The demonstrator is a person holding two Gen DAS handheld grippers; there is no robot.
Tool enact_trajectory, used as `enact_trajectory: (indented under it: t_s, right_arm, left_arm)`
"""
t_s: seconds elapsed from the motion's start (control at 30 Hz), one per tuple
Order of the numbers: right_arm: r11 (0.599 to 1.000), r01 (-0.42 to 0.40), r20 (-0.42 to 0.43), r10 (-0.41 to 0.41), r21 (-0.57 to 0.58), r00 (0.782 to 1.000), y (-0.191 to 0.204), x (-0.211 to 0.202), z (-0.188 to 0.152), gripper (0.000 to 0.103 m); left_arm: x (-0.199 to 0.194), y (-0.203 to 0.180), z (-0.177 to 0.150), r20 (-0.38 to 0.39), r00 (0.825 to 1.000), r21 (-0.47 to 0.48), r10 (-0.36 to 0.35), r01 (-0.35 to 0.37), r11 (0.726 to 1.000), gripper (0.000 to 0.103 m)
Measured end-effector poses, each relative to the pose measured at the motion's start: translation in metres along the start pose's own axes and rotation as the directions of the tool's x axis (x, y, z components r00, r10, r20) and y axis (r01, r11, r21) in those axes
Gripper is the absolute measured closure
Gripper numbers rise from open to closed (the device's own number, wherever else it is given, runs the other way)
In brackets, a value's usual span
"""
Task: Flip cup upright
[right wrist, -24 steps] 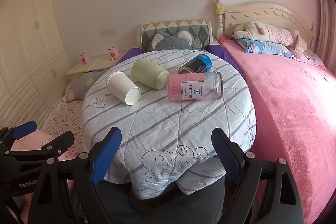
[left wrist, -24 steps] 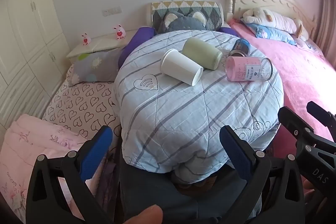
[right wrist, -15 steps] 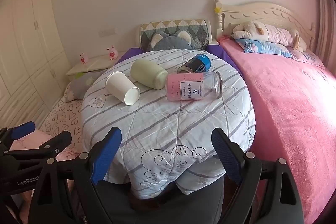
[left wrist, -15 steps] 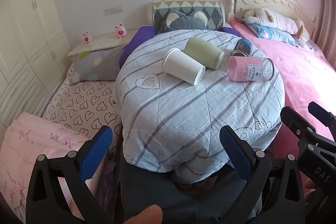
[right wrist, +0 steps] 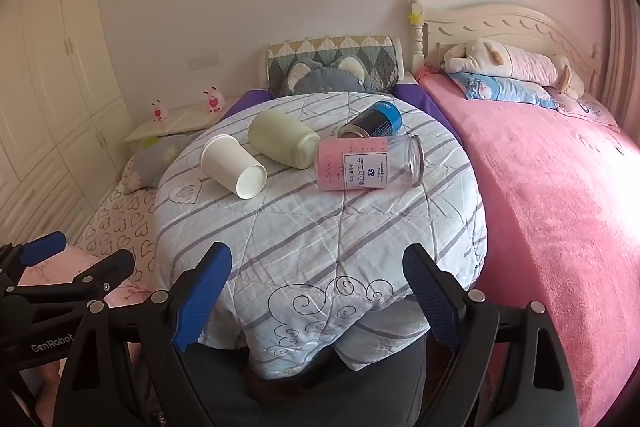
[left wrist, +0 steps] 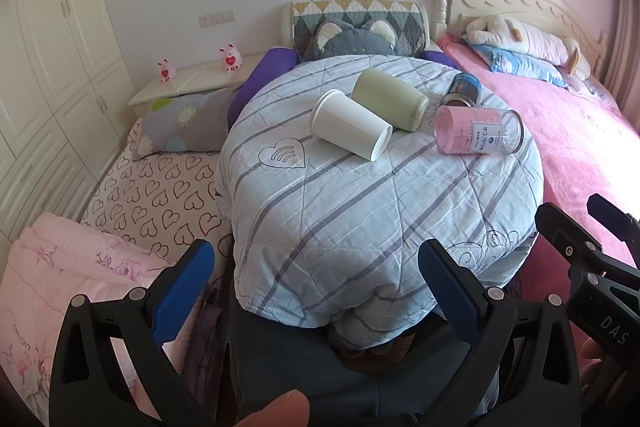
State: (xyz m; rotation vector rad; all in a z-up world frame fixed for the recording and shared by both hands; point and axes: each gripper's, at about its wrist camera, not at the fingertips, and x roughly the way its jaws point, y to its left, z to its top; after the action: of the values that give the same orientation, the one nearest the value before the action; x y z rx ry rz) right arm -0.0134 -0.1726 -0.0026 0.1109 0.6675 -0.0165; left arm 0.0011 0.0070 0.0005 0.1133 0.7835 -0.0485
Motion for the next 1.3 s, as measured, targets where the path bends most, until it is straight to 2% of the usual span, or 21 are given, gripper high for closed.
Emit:
enact_trajectory:
  t_s: [0.27, 0.87, 1.03, 1.3]
  right_arm:
    - [1.000, 0.001, -0.014, -0.001, -0.011, 1.000, 0.000, 0.010, 0.000, 0.014]
    - [0.997, -0.009, -0.117, 0.000, -0.073, 0.993, 0.018, 0.064, 0.026, 0.014]
    - [0.991, -0.047, -0.169, 0.026, -0.122, 0.985, 0.031, 0.091, 0.045, 0.014]
    - [0.973, -0.130, -0.269, 0.076, -0.189, 0.960, 0.055, 0.141, 0.081, 0.014]
  left_arm:
    - [0.012, 0.002, -0.004, -0.015, 1.000, -0.010, 0.010, -0.010, 1.000, 0.000]
    - [0.057, 0.021, 0.022, -0.104, 0.994, -0.028, 0.032, -0.035, 0.999, 0.000]
    - [0.079, 0.033, 0.037, -0.146, 0.988, -0.046, 0.040, -0.047, 0.998, 0.000]
    - [0.118, 0.061, 0.070, -0.200, 0.978, -0.086, 0.056, -0.075, 0.993, 0.000]
